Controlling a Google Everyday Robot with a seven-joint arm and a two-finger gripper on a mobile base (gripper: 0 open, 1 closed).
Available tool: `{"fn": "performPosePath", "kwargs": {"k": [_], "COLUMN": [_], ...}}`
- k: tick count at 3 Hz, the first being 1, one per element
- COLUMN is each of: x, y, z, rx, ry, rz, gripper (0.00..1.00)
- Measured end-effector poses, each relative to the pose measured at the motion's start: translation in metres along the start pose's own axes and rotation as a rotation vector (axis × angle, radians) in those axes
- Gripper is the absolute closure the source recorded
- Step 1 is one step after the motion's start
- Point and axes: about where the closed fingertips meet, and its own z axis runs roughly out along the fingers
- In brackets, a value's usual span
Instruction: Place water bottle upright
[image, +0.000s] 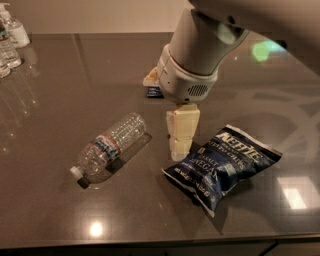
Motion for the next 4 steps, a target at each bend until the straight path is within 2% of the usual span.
{"fn": "performPosePath", "kwargs": {"k": [2,3,4], "x": [-0.061,-0.071,-0.072], "y": [-0.007,-0.008,-0.011], "z": [0.043,0.071,0.094], "rx": [-0.083,-0.131,-0.162], "ry": [-0.03,0.012,0.068], "rz": [-0.221,-0.314,-0.37], "gripper": [0.0,0.0,0.0]}}
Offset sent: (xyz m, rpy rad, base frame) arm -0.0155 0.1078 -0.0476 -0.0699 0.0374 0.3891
